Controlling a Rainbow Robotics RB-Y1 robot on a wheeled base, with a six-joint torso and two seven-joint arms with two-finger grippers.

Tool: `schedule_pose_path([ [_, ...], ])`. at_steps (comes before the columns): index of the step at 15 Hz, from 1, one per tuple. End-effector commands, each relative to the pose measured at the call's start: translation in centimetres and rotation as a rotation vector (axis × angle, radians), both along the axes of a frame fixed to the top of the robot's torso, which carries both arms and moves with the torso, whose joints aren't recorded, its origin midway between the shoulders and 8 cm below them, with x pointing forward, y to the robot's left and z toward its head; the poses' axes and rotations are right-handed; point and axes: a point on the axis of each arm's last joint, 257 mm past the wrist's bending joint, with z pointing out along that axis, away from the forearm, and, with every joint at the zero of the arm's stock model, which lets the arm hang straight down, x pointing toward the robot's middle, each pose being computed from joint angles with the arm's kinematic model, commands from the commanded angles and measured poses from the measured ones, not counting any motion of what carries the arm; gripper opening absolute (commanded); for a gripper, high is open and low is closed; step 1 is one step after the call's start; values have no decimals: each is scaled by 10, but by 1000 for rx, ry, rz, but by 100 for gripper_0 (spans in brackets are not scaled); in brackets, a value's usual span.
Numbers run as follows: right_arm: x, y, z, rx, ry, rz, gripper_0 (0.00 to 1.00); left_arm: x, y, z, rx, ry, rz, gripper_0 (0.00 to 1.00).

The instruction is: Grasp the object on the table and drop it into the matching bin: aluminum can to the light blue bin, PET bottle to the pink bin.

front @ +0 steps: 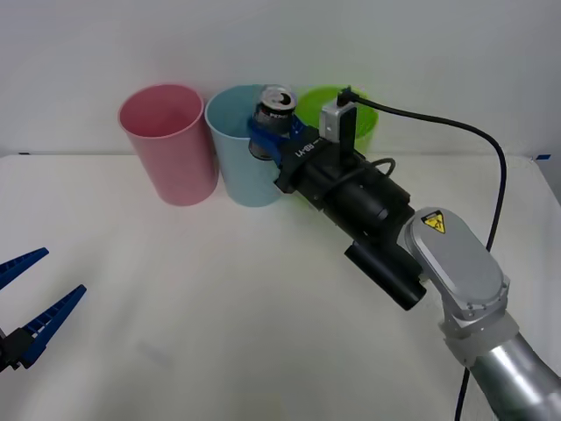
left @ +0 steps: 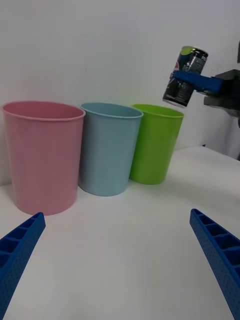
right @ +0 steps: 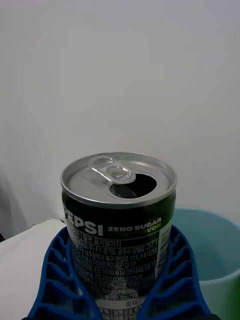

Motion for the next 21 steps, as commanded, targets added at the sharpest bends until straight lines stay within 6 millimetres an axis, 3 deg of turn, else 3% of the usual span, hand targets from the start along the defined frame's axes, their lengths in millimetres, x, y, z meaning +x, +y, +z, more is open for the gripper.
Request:
schedule_pose_path([
  [1, 25, 10, 9, 17, 6, -49, 0, 0, 0, 0, 0, 0, 0, 100],
  [9, 100, 30, 23, 46, 52, -237, 0, 0, 0, 0, 0, 0, 0, 100],
  [14, 138, 31, 15, 5, 96, -315, 0, 0, 0, 0, 0, 0, 0, 100],
  [21, 142, 33, 8, -25, 100, -323, 0, 0, 0, 0, 0, 0, 0, 100],
])
